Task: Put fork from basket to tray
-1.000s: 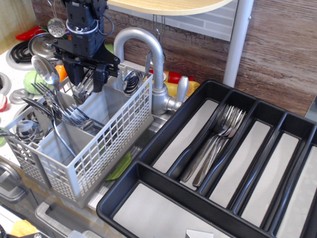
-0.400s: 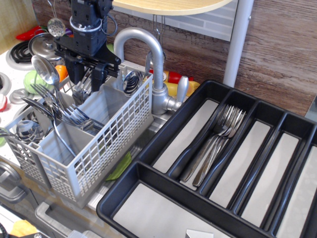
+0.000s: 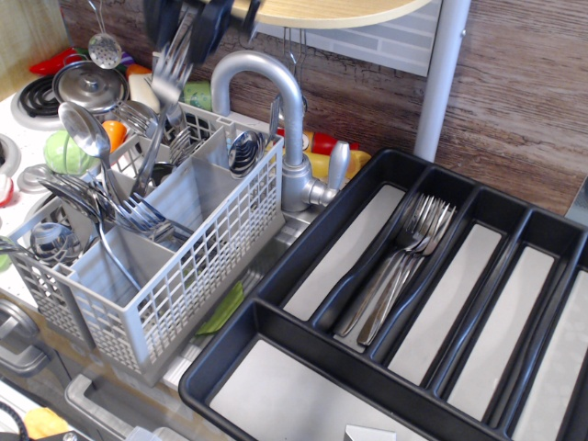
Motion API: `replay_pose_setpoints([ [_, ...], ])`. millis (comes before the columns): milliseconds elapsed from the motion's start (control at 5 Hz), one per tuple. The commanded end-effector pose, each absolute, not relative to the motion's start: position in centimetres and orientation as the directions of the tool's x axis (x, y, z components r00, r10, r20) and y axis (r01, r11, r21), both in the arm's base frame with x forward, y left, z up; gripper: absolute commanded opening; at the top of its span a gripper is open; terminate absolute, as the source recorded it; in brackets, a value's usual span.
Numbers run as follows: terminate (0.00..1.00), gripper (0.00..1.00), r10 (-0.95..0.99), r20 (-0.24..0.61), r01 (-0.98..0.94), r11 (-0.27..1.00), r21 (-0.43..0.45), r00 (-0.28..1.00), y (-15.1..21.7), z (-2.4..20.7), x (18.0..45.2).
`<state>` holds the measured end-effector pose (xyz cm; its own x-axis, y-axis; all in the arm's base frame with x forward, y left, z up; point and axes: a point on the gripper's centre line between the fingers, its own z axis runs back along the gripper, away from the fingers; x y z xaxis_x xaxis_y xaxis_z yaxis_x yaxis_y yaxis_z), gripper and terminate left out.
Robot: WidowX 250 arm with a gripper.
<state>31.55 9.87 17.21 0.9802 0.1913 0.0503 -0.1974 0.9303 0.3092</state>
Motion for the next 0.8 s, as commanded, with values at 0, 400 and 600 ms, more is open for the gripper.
replay_pose_setpoints([
  [0, 0.00, 0.00, 0.319, 0.020, -0.315, 0.918, 0.240, 0.947, 7.5, 24.1, 34.9],
  [400, 0.00, 0.00, 0.513, -0.023, -0.494, 0.837, 0.234, 0.858, 2.1, 24.0, 37.4],
  [600, 0.00, 0.00, 0.571, 0.000, -0.562, 0.808, 0.178, 0.821, 1.4, 23.2, 36.5],
])
